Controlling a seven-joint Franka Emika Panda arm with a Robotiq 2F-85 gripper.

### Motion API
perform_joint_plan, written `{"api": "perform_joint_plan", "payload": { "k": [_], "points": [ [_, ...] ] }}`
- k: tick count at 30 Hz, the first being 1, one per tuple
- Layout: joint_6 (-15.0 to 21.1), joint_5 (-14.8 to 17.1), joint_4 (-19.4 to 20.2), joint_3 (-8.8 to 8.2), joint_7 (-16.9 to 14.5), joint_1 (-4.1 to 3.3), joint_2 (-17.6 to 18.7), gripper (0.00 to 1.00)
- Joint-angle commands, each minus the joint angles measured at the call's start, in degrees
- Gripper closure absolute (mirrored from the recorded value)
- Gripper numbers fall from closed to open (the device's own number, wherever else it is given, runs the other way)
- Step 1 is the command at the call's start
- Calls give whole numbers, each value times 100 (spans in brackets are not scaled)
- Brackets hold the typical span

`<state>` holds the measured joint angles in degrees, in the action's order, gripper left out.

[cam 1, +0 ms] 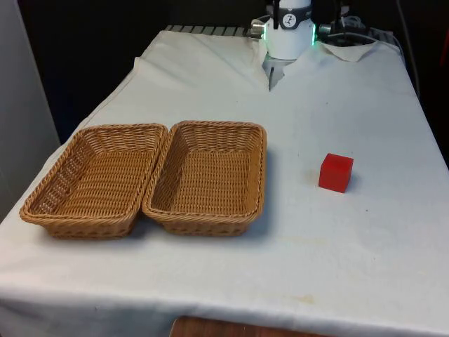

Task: Pick up the red cube and place it into the right basket.

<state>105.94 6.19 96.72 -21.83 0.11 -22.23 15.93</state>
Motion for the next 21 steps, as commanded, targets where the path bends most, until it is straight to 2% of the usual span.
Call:
{"api": "perform_joint_plan", "payload": {
  "k": [1, 7, 14, 15, 21],
  "points": [
    [40, 52, -6, 6, 63, 6, 40, 0],
    [109, 23, 17, 34, 264, 0, 103, 0],
    [395, 115, 143, 109, 481, -11, 155, 0],
    [344, 69, 126, 115, 470, 0, 160, 0],
    [682, 138, 264, 252, 659, -17, 189, 0]
  ]
}}
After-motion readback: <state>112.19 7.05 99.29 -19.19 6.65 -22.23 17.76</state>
